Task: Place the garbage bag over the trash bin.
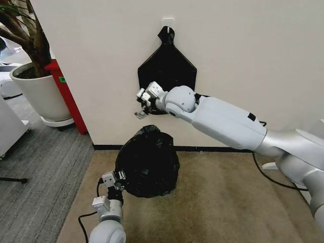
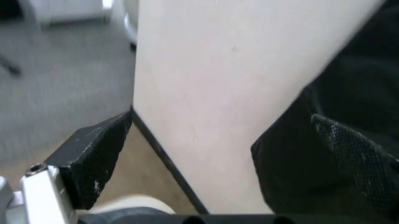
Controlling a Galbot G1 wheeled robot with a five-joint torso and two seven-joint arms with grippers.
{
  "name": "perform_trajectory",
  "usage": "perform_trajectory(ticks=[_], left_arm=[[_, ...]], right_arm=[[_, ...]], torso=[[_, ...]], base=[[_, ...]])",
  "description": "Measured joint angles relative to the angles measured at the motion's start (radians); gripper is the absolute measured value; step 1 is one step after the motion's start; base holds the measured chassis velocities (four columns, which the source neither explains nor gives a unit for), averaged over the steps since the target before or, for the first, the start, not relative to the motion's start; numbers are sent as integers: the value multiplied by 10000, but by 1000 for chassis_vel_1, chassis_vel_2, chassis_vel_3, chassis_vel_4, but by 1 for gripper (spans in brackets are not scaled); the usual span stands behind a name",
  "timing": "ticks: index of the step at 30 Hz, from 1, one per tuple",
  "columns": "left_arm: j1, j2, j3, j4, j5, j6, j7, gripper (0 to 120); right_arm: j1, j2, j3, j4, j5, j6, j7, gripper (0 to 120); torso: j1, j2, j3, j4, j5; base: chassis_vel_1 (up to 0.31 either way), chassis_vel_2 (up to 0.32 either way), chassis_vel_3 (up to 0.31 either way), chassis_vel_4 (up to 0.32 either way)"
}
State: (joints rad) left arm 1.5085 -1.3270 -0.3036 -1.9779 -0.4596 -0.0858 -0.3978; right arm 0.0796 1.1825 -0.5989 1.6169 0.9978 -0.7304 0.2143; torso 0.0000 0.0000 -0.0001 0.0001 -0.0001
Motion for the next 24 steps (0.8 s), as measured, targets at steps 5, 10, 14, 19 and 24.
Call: perform_trajectory(ticks=[5,10,14,19,24], left_arm=[[-164,-122,-74,113,-337,101,-106,1],[-378,-183,-136,338,-406,107,-147,1],[-538,-310,-169,530,-425,108,-166,1],[-584,-424,-115,613,-399,111,-171,1],[-586,-448,-111,617,-384,113,-171,1]], right_arm=[[-975,-392,568,796,1188,-17,2453,100],[-1532,-953,529,1321,1397,-24,2889,100],[-1932,-1635,384,1885,1297,-27,2879,100],[-2100,-1937,377,2191,1192,-27,2821,100],[-2251,-2136,289,2286,982,-27,2681,100]], torso=[[0,0,1,-3,3],[0,0,1,-2,3],[0,0,0,-4,3],[0,0,0,-1,2],[0,0,0,-1,3]], base=[[0,0,0,0],[0,0,0,0],[0,0,0,0],[0,0,0,0],[0,0,0,0]])
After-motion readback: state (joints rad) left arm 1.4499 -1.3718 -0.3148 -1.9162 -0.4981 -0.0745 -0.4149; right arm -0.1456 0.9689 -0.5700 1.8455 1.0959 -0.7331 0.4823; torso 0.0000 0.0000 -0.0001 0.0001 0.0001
